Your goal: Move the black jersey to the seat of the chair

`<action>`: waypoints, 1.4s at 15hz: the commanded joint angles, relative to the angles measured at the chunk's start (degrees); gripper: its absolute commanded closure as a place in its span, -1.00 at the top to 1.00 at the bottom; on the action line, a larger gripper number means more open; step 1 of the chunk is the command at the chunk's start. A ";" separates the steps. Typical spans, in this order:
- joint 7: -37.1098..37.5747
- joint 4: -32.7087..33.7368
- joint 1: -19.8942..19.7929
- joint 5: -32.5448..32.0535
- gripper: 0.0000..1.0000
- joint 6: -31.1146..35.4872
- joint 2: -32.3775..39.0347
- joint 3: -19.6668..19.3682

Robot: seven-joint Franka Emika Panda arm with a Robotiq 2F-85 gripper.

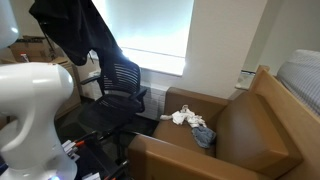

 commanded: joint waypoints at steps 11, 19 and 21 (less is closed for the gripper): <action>10.49 -0.10 6.33 -16.67 -1.00 7.04 -3.84 -2.99; 4.06 -1.58 -4.36 -9.26 -1.00 -4.78 0.75 -0.28; 2.32 0.10 -9.11 -3.62 -1.00 -9.35 4.57 0.63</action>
